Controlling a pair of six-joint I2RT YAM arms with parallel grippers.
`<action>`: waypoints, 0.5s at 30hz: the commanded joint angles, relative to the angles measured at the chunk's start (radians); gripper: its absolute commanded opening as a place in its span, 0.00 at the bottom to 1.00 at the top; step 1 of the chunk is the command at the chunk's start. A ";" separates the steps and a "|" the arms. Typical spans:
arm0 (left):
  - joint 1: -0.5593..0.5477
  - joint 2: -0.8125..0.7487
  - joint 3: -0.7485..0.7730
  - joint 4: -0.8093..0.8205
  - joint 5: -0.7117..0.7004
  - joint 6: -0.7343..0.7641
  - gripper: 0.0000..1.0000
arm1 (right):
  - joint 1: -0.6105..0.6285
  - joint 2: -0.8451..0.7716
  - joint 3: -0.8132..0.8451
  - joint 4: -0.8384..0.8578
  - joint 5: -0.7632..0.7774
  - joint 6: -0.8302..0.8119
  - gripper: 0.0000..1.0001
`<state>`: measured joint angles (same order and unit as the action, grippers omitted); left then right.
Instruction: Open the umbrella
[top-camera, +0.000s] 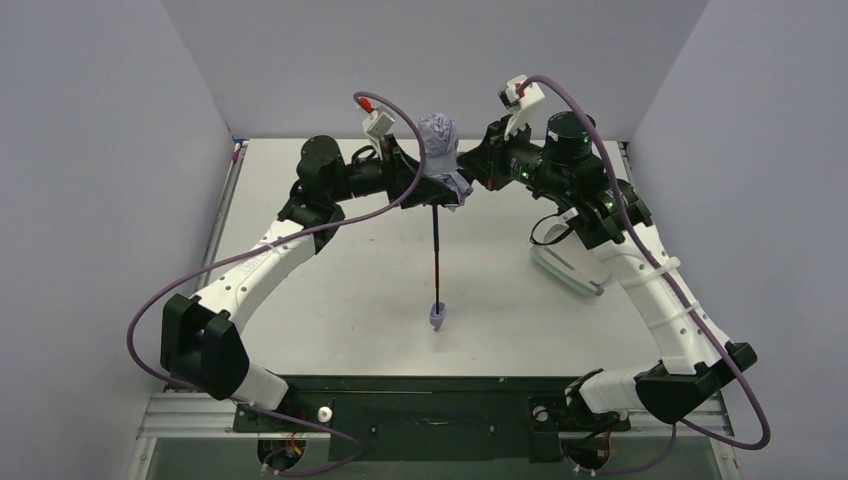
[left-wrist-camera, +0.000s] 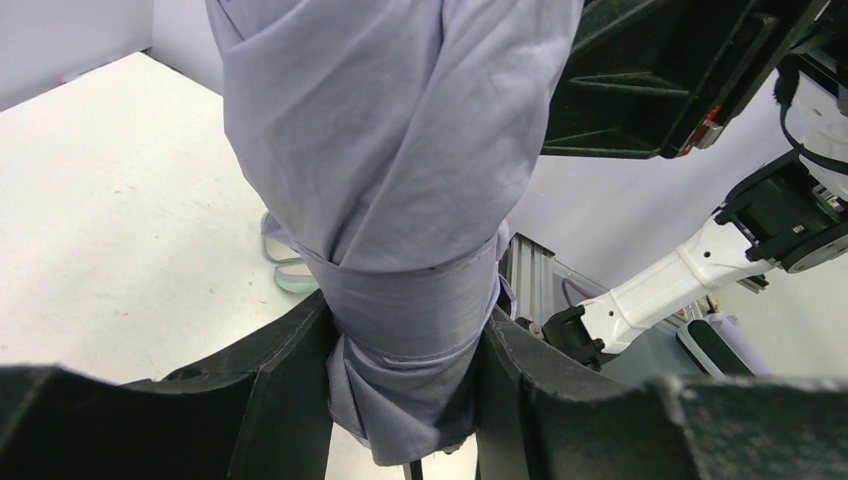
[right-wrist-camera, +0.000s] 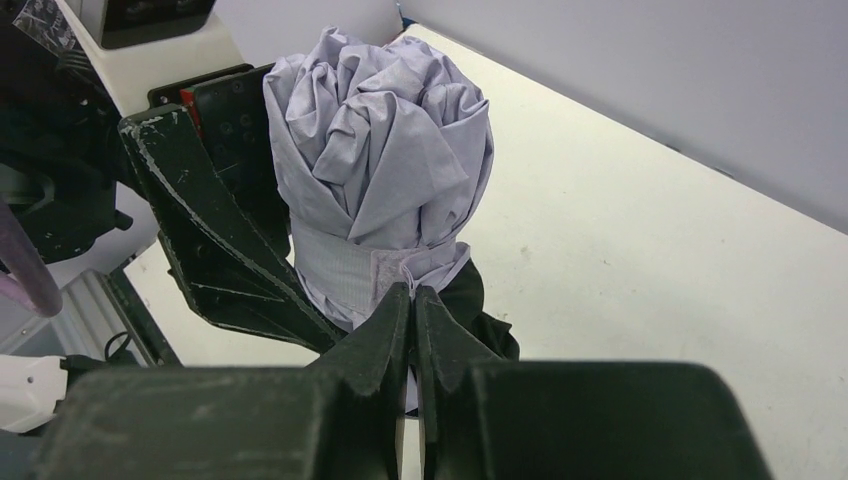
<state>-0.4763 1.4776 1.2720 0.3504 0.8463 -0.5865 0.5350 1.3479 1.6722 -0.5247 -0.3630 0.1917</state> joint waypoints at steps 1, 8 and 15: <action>0.004 -0.051 0.022 0.119 0.053 -0.018 0.00 | -0.038 -0.014 0.005 0.000 -0.042 -0.019 0.00; 0.002 -0.043 0.021 0.176 0.085 -0.062 0.00 | -0.023 -0.014 -0.003 -0.052 0.042 -0.139 0.00; 0.000 -0.042 0.012 0.241 0.141 -0.107 0.00 | -0.027 -0.009 -0.009 -0.091 0.186 -0.207 0.00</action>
<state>-0.4755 1.4780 1.2530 0.3820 0.8829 -0.6521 0.5304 1.3479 1.6718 -0.5644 -0.3523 0.0719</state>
